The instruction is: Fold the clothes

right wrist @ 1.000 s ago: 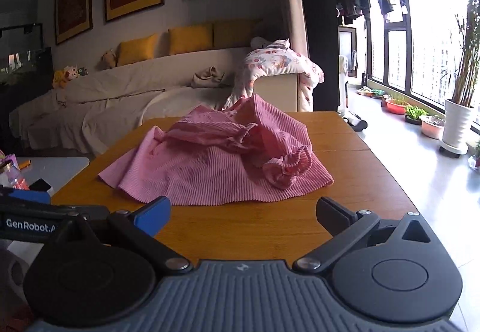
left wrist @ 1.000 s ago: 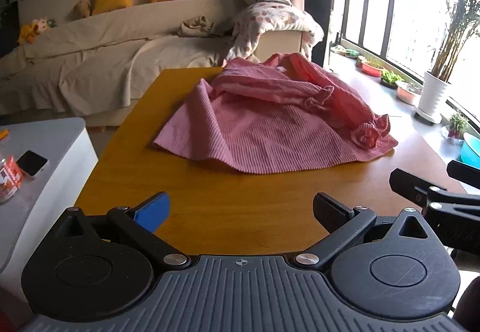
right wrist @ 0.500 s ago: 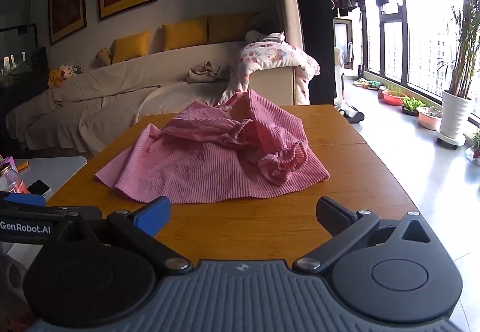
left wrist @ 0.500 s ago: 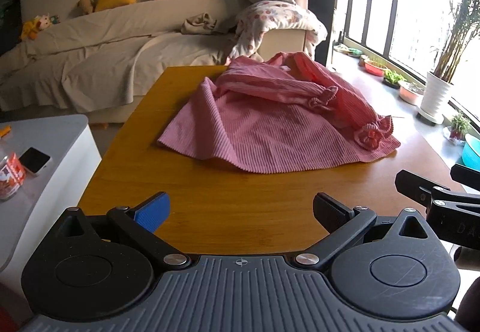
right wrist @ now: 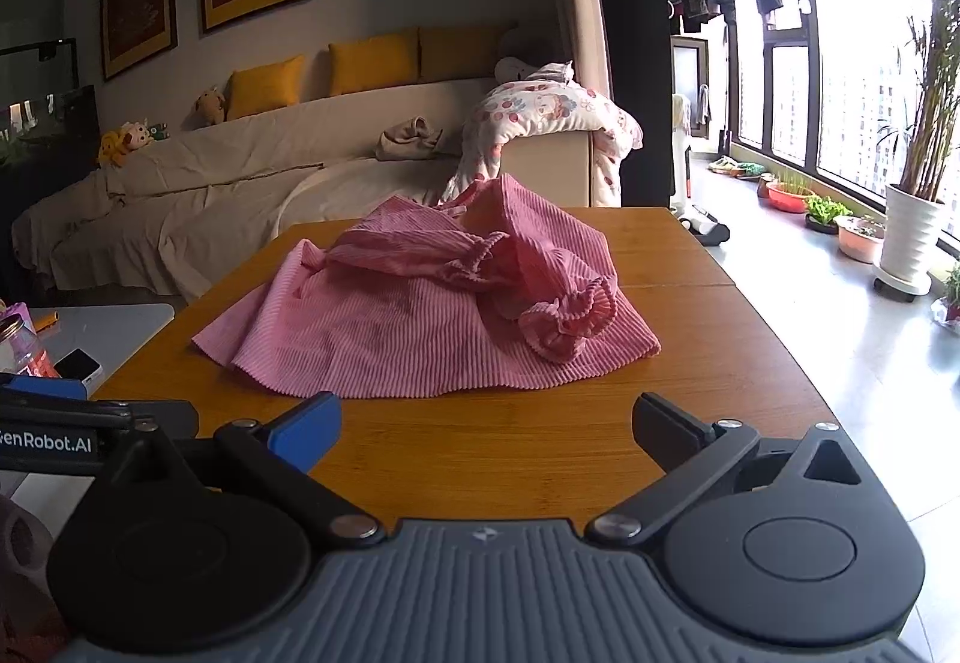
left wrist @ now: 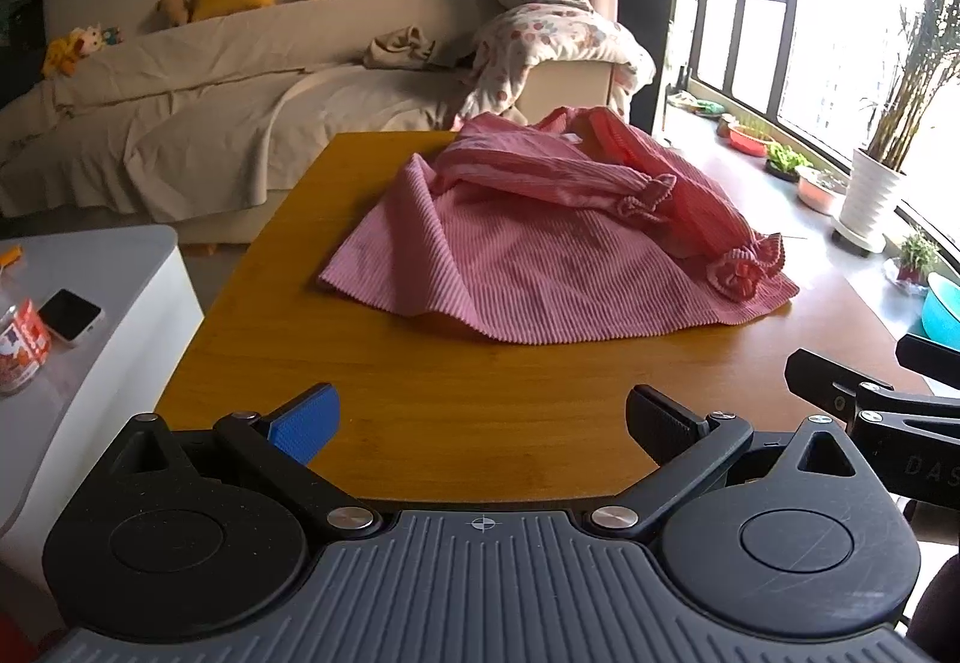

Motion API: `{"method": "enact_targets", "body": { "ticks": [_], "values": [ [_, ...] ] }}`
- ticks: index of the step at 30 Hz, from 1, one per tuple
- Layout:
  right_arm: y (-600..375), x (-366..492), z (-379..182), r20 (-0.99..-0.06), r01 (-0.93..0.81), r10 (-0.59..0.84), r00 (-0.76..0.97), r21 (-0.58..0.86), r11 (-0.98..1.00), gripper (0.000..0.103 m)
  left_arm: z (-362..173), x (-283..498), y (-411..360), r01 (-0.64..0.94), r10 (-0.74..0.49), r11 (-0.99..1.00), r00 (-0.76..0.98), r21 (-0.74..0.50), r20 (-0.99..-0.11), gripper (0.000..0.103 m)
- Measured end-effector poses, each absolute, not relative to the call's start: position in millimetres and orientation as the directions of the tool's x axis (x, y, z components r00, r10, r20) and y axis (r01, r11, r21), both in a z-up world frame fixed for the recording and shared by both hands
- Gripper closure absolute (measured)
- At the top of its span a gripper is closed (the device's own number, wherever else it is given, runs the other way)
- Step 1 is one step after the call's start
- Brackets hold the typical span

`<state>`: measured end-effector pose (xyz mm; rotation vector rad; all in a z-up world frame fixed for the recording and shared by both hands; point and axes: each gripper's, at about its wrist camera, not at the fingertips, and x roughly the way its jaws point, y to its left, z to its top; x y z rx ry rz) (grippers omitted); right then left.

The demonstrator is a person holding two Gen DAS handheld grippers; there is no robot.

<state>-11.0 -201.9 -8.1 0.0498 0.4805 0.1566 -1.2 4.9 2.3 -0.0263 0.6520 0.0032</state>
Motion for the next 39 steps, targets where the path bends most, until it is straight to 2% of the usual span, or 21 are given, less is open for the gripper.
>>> {"method": "enact_targets", "body": {
  "ticks": [39],
  "values": [
    [-211, -19, -8, -0.431, -0.133, 0.178, 0.884, 0.134, 0.982, 0.000, 9, -9, -3, 0.004, 0.007, 1.000, 0.808, 0.017, -0.589, 0.000]
  ]
}}
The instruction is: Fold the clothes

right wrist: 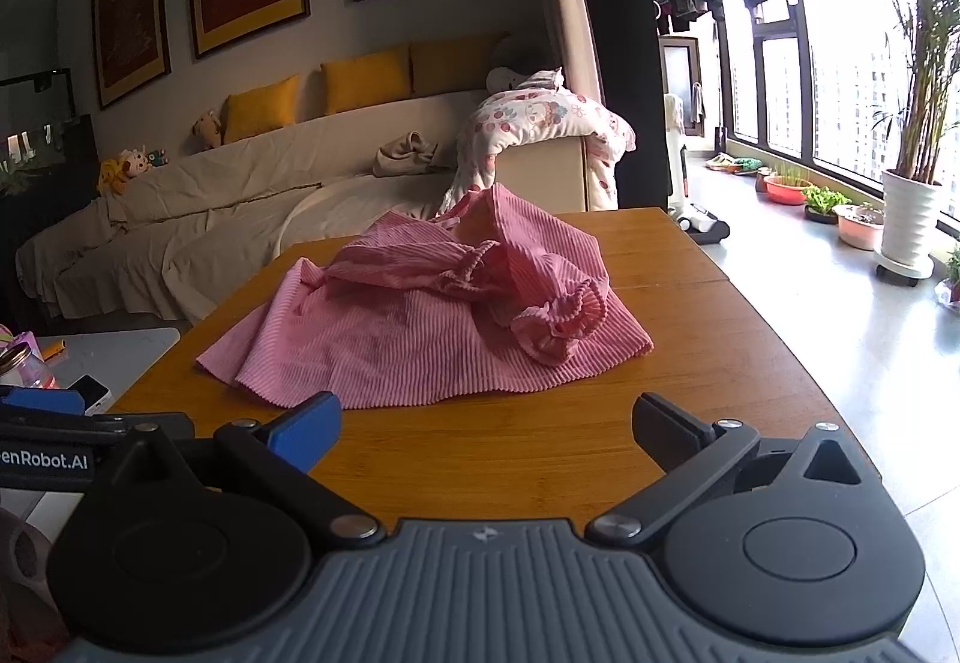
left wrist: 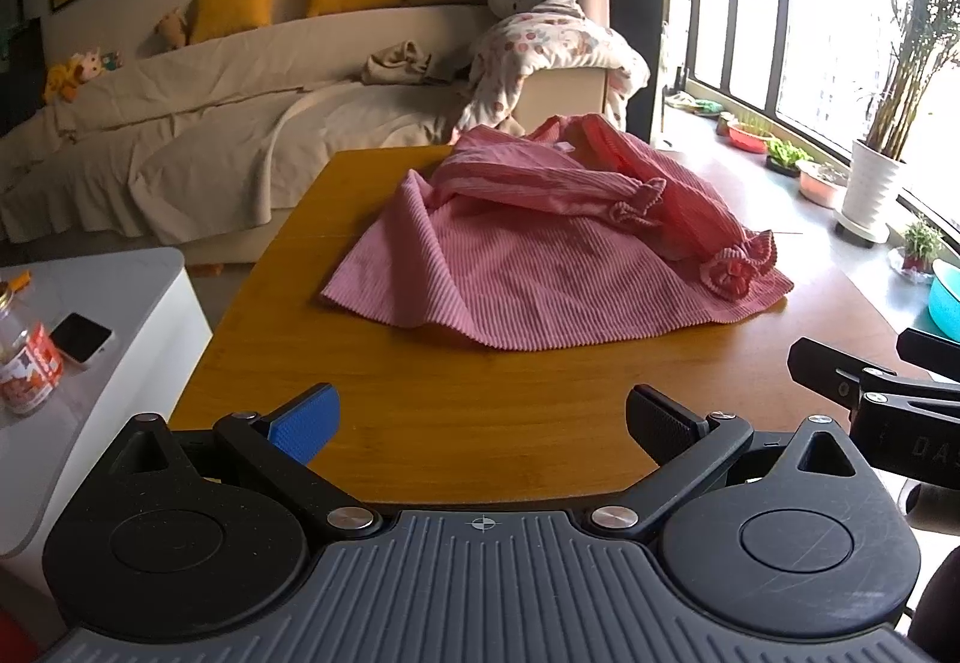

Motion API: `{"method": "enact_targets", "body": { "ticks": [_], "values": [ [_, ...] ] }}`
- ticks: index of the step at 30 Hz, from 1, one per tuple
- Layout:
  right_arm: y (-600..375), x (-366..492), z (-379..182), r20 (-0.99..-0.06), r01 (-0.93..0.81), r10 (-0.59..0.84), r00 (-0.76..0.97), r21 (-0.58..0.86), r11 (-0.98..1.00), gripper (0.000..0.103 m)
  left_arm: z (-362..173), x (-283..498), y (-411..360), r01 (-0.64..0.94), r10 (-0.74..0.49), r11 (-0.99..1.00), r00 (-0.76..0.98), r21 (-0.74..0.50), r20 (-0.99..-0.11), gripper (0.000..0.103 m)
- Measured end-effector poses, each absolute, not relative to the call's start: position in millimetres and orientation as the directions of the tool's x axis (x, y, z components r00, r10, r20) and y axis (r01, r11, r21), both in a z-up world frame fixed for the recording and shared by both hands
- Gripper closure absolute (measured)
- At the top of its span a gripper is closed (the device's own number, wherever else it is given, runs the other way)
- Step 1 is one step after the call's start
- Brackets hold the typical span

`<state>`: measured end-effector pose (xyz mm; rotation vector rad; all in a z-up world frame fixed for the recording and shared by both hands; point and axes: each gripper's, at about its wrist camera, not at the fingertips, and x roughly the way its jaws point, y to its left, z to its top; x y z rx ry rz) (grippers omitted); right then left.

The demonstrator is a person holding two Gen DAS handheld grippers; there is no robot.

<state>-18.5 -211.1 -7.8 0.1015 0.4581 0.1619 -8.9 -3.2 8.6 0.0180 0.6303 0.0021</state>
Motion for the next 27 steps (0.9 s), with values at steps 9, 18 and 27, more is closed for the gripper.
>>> {"method": "enact_targets", "body": {
  "ticks": [9, 18, 27],
  "values": [
    [-209, -18, -8, -0.435, -0.136, 0.178, 0.883, 0.127, 0.983, 0.000, 9, -8, -3, 0.004, 0.007, 1.000, 0.807, 0.017, -0.590, 0.000],
    [-209, -21, -6, -0.426, -0.136, 0.176, 0.887, 0.122, 0.983, 0.000, 16, -15, -13, 0.041, -0.002, 0.997, 0.839, 0.059, -0.544, 0.000],
    [-211, -20, -6, -0.426, -0.134, 0.177, 0.887, 0.130, 0.982, 0.000, 12, -9, -9, 0.041, -0.014, 0.999, 0.822, 0.034, -0.570, 0.000]
  ]
}}
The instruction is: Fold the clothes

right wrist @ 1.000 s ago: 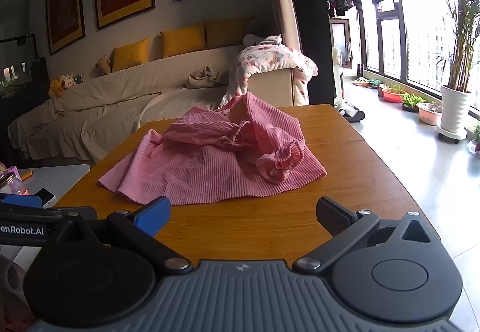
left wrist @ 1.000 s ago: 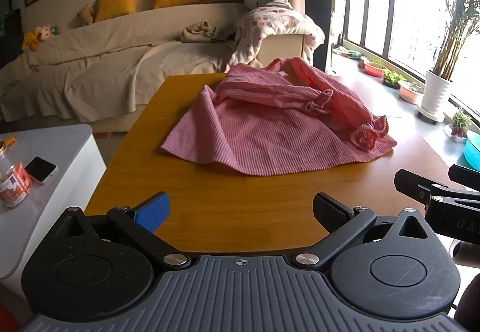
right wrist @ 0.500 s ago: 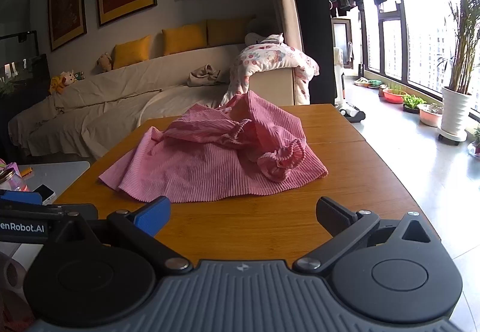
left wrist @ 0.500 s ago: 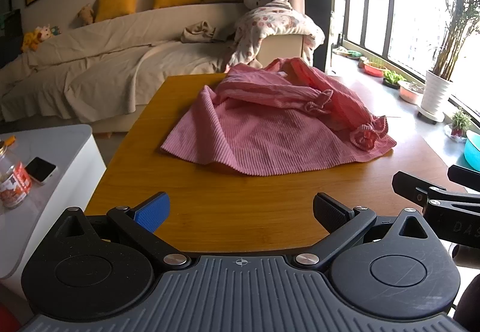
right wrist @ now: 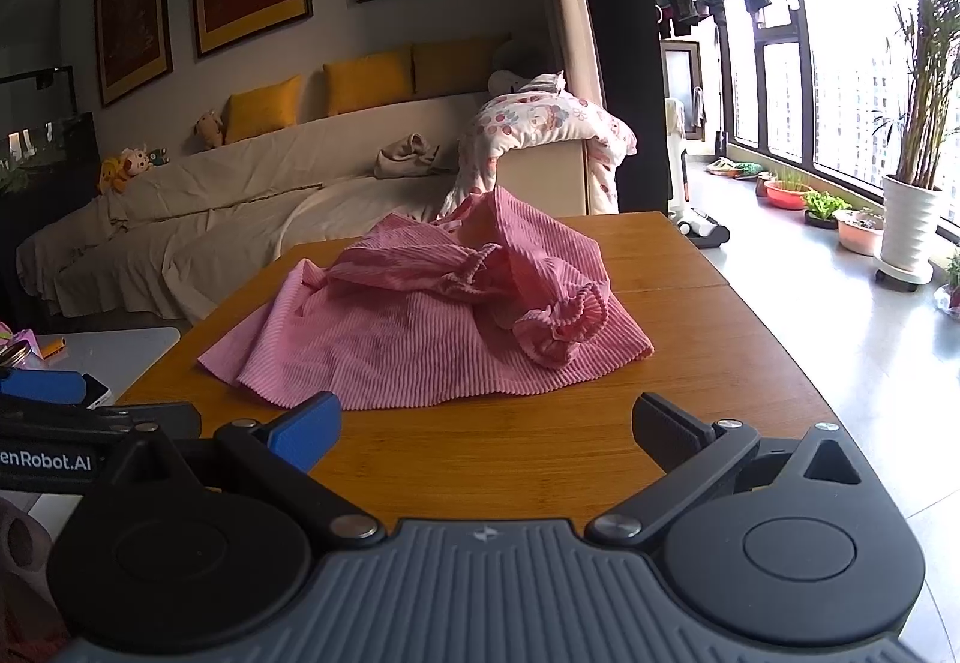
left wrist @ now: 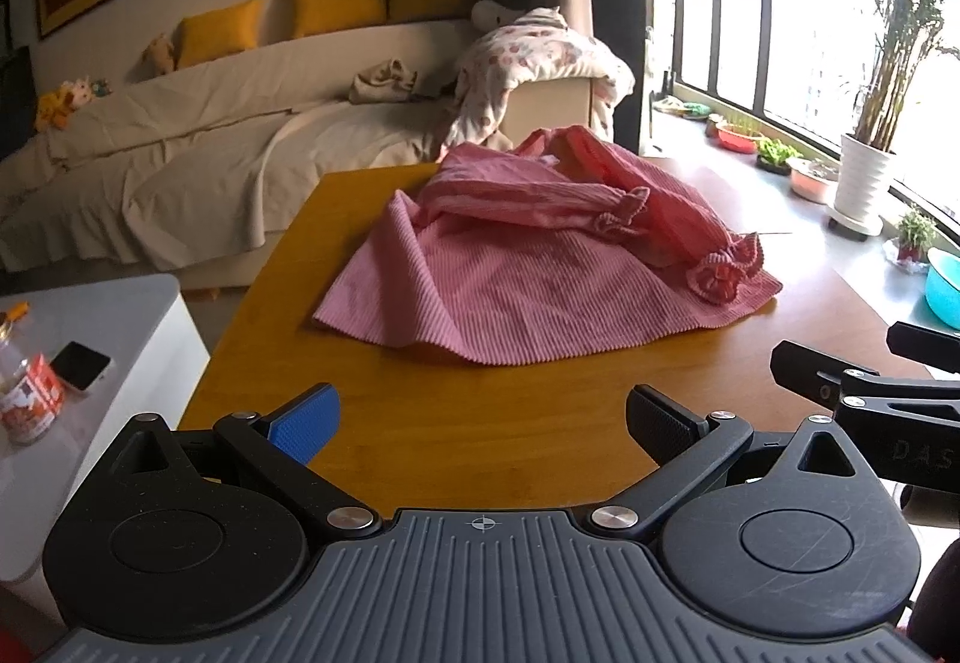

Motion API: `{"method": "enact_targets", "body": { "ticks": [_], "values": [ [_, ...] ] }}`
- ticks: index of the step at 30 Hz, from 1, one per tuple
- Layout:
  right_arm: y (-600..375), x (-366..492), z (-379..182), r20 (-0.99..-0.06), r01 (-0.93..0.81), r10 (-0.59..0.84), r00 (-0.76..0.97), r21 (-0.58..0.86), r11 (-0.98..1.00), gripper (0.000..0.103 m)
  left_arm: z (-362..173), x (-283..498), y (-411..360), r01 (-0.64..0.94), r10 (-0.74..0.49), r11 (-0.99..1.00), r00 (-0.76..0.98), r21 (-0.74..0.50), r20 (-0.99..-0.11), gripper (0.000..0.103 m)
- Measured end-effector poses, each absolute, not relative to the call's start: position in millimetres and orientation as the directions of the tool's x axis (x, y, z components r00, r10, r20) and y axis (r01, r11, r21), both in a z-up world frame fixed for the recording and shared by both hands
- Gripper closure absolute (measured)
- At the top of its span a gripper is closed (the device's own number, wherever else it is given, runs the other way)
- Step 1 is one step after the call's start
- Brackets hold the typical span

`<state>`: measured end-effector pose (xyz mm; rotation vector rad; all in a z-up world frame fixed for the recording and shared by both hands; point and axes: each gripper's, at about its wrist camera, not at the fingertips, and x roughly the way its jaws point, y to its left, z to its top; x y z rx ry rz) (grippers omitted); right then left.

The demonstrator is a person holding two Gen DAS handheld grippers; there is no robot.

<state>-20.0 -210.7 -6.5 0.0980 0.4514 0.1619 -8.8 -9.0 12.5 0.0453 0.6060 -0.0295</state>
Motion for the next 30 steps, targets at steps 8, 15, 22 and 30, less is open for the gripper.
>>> {"method": "enact_targets", "body": {
  "ticks": [8, 15, 22, 30],
  "values": [
    [-219, -3, -11, -0.461, -0.129, 0.186, 0.868, 0.153, 0.980, 0.000, 11, 8, 3, 0.097, -0.125, 0.992, 0.811, -0.080, -0.572, 0.000],
    [-245, 35, -13, -0.486, -0.130, 0.286, 0.826, 0.330, 0.935, 0.000, 7, 55, 7, 0.238, -0.299, 0.954, 0.755, -0.181, -0.583, 0.000],
    [-258, 106, -28, -0.531, -0.162, 0.476, 0.701, 0.531, 0.832, 0.000, -4, 127, 11, 0.272, -0.379, 0.925, 0.685, -0.264, -0.623, 0.000],
    [-238, 167, -22, -0.523, -0.193, 0.399, 0.753, 0.404, 0.894, 0.000, -25, 192, 16, 0.250, -0.403, 0.914, 0.636, -0.319, -0.658, 0.000]
  ]
}}
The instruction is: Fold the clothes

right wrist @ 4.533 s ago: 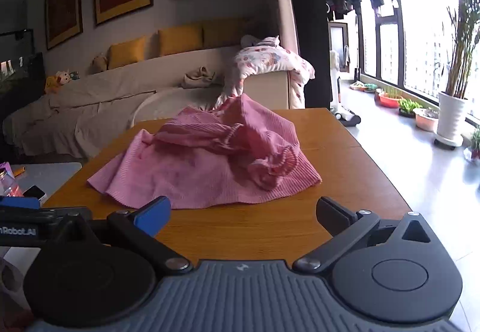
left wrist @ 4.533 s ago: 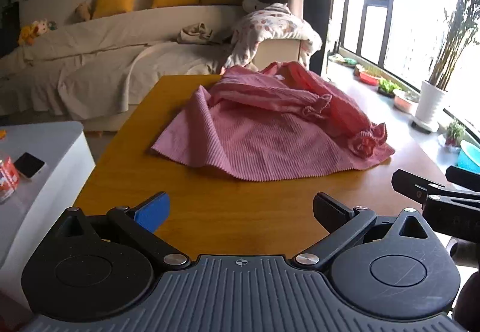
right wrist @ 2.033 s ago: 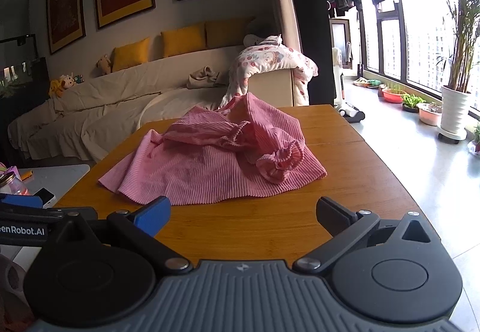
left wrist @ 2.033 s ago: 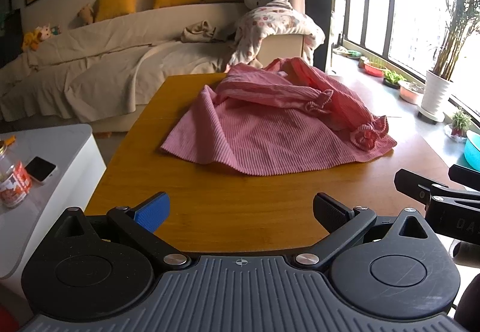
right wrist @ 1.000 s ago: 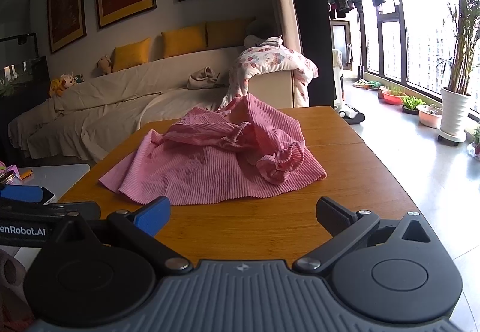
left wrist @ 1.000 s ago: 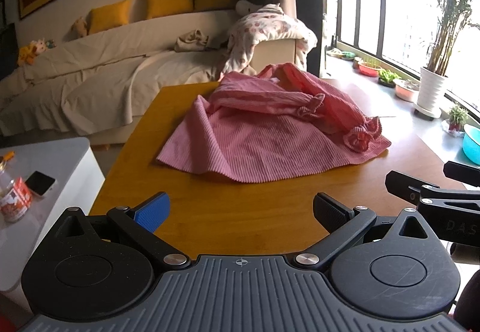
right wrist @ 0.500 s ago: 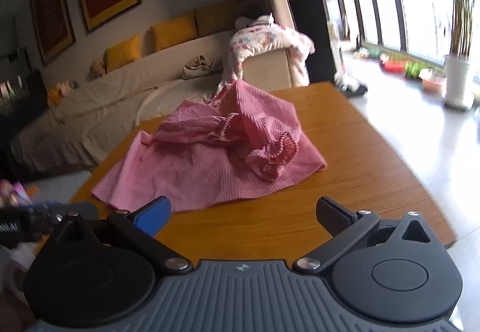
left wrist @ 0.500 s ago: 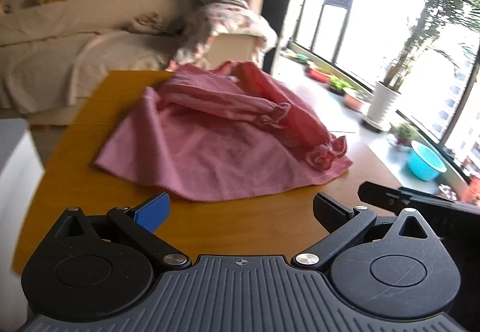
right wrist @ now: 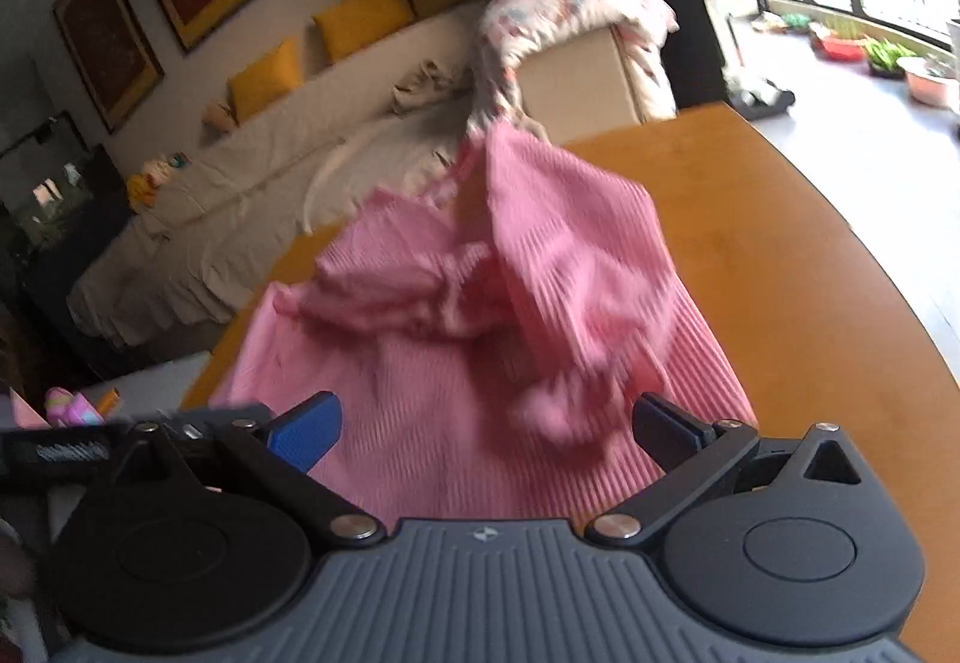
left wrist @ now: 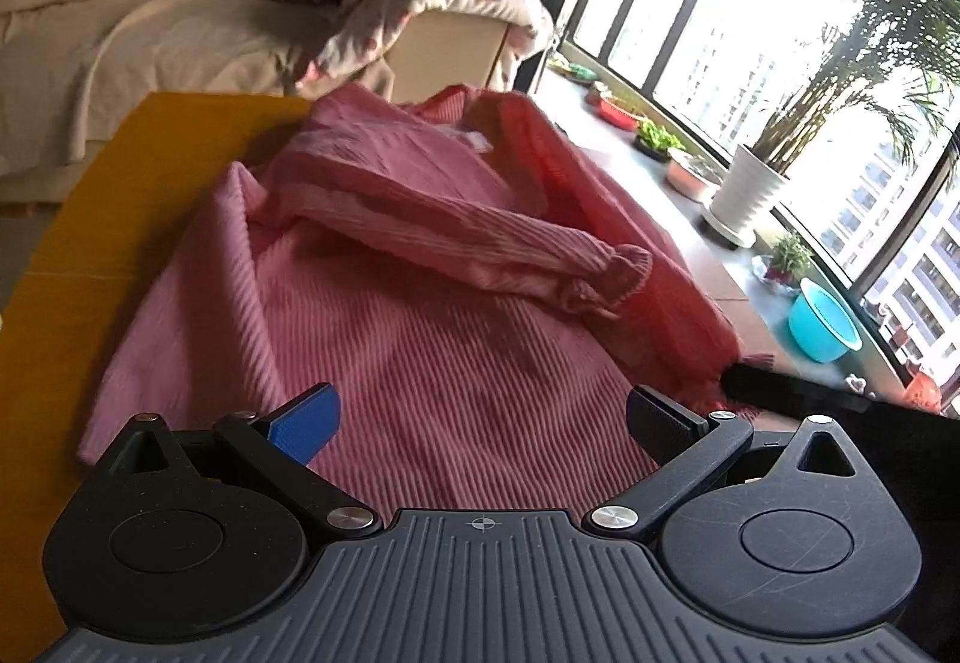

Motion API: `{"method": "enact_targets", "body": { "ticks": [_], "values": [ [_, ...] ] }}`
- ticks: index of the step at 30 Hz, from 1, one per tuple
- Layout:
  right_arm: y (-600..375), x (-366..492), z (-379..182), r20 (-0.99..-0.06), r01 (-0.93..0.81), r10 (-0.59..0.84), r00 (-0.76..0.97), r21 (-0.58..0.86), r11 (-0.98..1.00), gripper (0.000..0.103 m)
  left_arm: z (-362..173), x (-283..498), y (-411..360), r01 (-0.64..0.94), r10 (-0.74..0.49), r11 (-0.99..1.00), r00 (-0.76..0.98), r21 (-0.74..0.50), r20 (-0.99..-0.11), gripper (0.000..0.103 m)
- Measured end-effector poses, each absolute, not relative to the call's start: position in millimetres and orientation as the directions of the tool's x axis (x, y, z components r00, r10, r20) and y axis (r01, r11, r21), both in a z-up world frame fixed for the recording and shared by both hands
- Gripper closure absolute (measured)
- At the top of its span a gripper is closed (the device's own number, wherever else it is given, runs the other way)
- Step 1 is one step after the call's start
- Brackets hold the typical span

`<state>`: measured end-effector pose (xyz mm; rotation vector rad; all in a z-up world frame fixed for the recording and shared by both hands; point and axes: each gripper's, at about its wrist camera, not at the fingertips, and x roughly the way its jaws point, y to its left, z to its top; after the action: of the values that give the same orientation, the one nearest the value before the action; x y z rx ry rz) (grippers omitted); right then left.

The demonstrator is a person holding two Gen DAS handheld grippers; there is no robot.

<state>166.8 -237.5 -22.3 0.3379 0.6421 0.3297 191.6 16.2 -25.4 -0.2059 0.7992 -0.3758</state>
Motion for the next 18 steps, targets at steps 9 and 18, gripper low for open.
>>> {"method": "enact_targets", "body": {
  "ticks": [9, 18],
  "values": [
    [-243, 202, -51, -0.538, -0.127, 0.487, 0.689, 0.572, 0.811, 0.000, -50, 203, 23, 0.250, -0.462, 0.884, 0.598, -0.396, -0.655, 0.000],
    [-252, 190, -59, -0.529, -0.135, 0.506, 0.681, 0.588, 0.797, 0.000, -57, 178, 21, 0.296, -0.458, 0.887, 0.661, -0.354, -0.595, 0.000]
  ]
}}
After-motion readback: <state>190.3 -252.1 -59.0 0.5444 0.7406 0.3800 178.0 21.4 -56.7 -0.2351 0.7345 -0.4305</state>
